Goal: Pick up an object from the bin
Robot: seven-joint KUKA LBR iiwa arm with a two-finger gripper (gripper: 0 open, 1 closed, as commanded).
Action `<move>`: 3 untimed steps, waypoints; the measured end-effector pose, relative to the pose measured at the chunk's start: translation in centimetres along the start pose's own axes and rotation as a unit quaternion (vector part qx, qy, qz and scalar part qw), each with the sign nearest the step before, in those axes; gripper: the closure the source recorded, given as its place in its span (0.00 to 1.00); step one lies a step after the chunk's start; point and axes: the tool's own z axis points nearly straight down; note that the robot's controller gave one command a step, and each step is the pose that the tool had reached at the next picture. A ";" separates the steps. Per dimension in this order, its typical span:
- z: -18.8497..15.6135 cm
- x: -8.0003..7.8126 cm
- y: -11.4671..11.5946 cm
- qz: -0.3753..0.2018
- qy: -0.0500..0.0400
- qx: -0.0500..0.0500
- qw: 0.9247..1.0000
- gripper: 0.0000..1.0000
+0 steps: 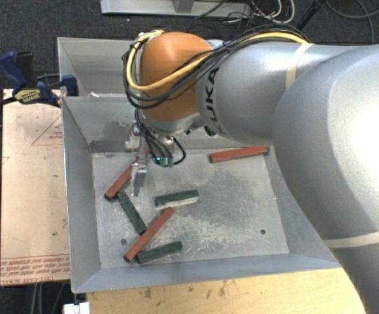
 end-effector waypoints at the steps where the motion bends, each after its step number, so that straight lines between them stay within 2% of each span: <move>1: -0.5 -0.2 -0.1 0.001 -0.004 -0.001 1.000 0.00; 2: 6.2 -0.9 0.9 -0.115 -0.014 -0.002 0.993 1.00; 3: 6.2 -0.9 0.9 -0.115 -0.014 -0.002 0.993 1.00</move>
Offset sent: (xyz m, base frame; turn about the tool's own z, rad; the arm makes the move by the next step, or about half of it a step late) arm 0.0027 0.0077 -0.0709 -0.2336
